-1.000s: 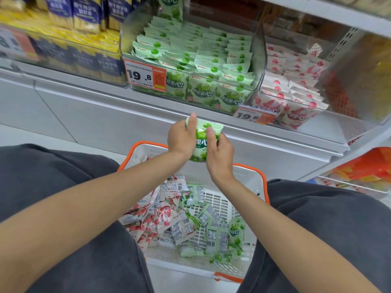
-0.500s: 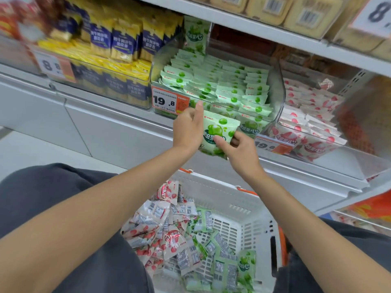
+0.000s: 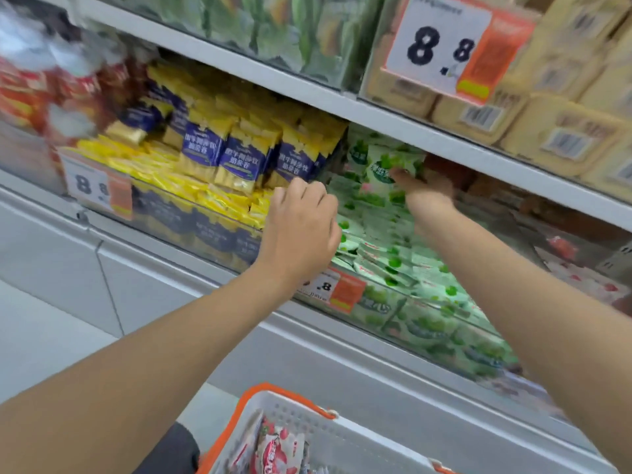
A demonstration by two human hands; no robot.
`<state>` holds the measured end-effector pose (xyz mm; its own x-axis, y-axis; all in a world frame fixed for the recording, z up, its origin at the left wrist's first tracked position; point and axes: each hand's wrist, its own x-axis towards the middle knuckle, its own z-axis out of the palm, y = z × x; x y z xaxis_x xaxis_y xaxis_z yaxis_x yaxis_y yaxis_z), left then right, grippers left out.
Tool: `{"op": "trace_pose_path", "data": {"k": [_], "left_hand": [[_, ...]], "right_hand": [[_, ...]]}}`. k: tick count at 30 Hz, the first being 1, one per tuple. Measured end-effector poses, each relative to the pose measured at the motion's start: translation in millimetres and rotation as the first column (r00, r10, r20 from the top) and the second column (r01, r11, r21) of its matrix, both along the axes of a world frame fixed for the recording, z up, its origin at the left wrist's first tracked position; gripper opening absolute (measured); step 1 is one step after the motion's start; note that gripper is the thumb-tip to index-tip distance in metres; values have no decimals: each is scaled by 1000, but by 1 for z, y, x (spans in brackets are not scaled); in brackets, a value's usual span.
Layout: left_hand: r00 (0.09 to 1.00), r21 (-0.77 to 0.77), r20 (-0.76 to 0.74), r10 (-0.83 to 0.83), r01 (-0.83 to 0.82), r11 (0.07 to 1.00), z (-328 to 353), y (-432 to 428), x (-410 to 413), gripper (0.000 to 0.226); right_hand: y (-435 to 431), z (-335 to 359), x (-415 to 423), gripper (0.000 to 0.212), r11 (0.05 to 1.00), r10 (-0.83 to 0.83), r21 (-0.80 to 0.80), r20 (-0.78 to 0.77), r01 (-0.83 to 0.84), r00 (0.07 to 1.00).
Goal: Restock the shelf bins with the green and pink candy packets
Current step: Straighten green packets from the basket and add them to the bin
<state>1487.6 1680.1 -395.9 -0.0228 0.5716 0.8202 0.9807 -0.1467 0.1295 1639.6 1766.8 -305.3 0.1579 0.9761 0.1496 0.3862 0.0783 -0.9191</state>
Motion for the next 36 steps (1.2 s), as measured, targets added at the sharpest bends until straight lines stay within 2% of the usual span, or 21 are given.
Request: {"op": "trace_pose_path", "data": {"k": [2,5,8,13,16,21,27,29,32,36], "left_hand": [[998,41,55,-29,27,999,-2,-1,3,13],[992,76,107,-63,55,996,-5,-2,4,8],[988,91,132,-75,63,994,-5,-3,5,7],[988,83,140,-71,60,995,-4,-5,7,7],[986,75,147,-74,64,995,-3,-5,8,8],[985,76,155,-81,70,995,-2,-6,7,9],[985,74,153,-76,65,995,-2,-6,8,9],[986,72,152,-73,62,995,-2,-6,8,10],[986,67,149,-69,60,996,-2,-6,8,11],[987,72,146,-69,59,996,-3,-5,8,10]], "right_hand": [[26,-4,-11,38,998,-49,33,20,48,999],[52,-16,-27,58,998,-46,44,9,46,999],[65,-31,-35,63,999,-48,1,44,48,998],[68,-40,-37,53,999,-1,-47,161,8,987],[70,-40,-38,50,996,-82,-5,216,85,973],[75,-43,-41,41,972,-231,81,125,222,965],[79,-42,-40,40,992,-109,93,275,87,955],[80,-43,-41,43,989,-127,102,252,105,959],[83,-43,-43,46,970,-218,142,125,200,968],[88,-46,-42,44,973,-195,158,164,170,967]]}}
